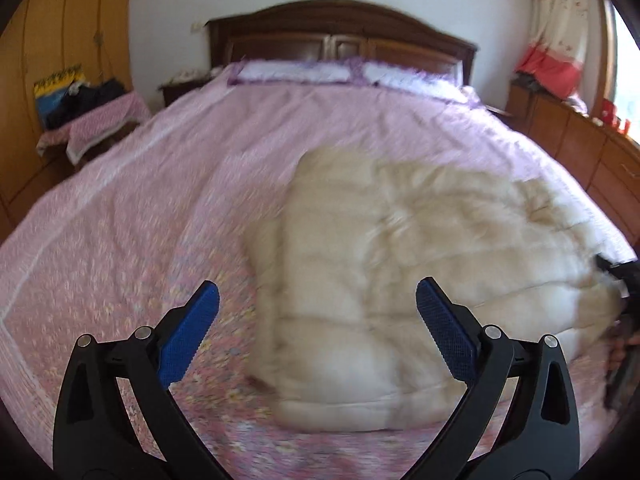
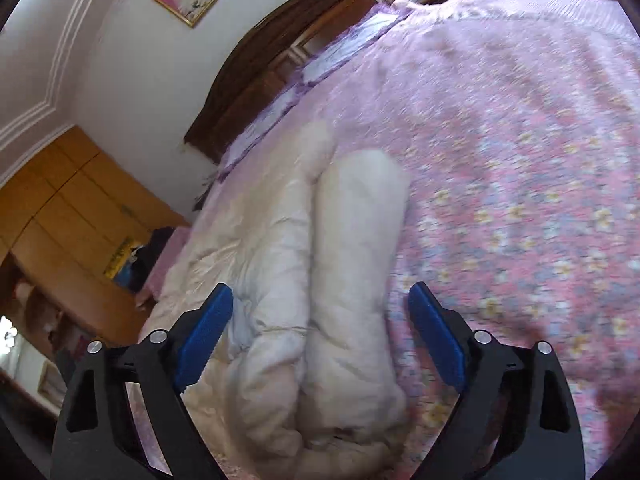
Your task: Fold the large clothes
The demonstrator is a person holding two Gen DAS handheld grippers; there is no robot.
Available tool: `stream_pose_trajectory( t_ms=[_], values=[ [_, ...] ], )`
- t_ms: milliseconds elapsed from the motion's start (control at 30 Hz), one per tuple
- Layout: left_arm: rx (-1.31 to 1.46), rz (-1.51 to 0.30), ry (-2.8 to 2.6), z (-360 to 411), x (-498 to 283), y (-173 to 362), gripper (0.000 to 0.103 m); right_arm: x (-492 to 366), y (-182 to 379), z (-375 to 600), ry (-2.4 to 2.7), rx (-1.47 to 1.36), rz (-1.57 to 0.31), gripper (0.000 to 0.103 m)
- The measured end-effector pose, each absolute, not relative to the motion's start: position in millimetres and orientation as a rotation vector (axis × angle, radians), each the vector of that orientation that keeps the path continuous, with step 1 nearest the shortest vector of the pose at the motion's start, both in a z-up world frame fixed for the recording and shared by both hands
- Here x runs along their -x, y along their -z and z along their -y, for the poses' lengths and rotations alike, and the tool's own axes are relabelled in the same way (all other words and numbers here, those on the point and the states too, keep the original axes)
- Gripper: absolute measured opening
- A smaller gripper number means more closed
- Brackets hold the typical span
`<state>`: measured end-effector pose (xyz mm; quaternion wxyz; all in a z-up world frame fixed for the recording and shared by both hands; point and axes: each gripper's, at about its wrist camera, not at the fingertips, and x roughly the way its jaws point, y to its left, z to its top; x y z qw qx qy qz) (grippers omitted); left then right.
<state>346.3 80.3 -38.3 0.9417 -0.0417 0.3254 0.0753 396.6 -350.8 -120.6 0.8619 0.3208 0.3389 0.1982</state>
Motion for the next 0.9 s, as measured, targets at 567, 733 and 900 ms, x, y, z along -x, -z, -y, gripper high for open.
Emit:
stream_pose_trajectory(
  t_ms=[567,733,900],
  values=[
    [0.017,-0.701,0.062,71,-436,25,0.097,-431,132,371,-0.558,-0.942,-0.739,0.058],
    [0.046,-0.761,0.073,64,-433,51,0.036,-429,132,378,-0.61,-1.001,-0.723,0.027],
    [0.045,-0.767,0.091,66,-432,63,0.021,-429,115,369,-0.607,-0.971,-0.689,0.023]
  ],
)
